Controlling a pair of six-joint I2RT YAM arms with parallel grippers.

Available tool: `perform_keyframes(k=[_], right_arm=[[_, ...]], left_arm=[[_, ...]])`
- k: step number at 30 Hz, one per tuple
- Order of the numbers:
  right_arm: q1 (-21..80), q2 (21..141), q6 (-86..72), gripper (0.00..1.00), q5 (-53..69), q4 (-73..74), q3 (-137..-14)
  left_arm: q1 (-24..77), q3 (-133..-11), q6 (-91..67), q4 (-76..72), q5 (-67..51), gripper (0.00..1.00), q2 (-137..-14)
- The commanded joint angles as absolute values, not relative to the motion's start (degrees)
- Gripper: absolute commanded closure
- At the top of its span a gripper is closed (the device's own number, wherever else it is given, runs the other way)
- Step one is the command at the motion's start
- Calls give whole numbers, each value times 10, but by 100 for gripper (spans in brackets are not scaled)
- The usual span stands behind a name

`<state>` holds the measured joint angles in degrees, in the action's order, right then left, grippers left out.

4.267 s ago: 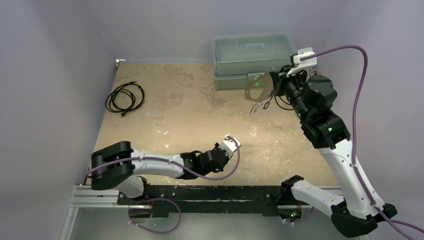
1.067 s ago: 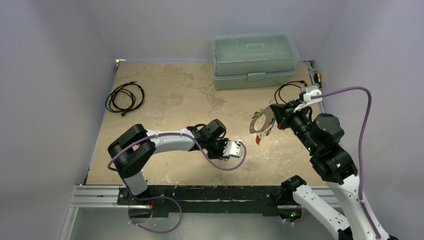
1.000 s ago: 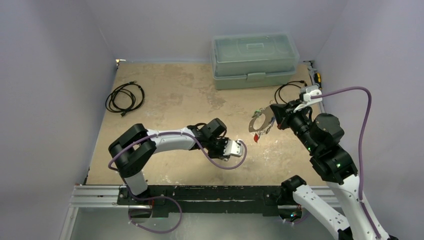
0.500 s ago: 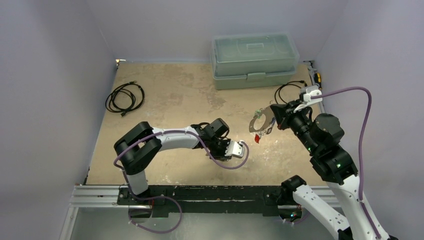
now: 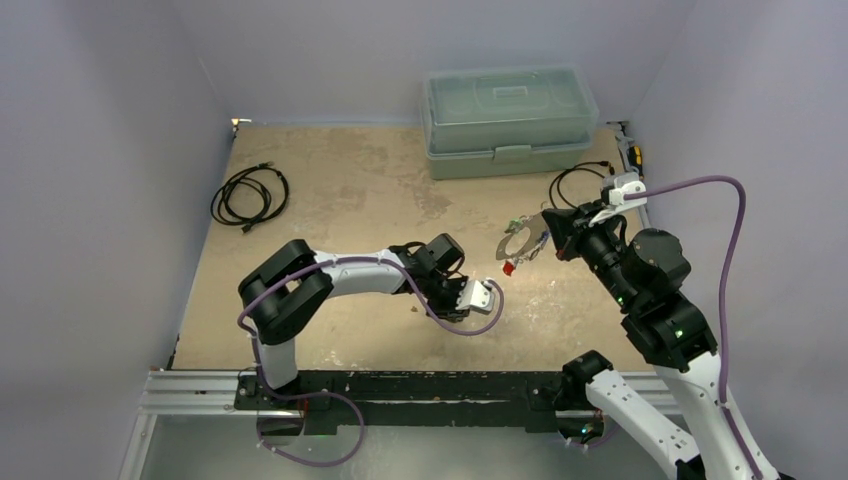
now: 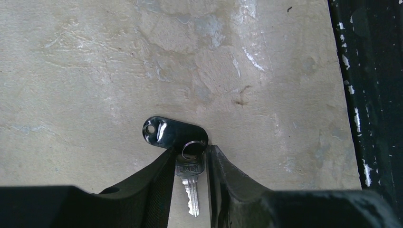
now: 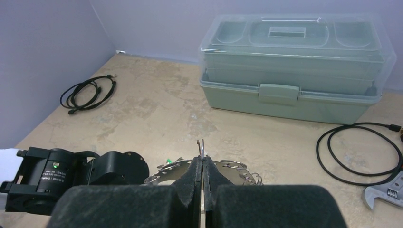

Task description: Put the keys on the keyring

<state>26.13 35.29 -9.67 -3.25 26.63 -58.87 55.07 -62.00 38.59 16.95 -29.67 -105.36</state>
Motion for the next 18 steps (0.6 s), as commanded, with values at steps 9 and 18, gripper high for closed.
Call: perform_keyframes(k=[9,18], right_arm=[[259,353,-104,100,-32,246,-598],[258,358,-106,100,-35,241,-598]], left_arm=[[548,-614,396,183,-322,94,-1076],[548,-595,384,180,-326,100,-1014]])
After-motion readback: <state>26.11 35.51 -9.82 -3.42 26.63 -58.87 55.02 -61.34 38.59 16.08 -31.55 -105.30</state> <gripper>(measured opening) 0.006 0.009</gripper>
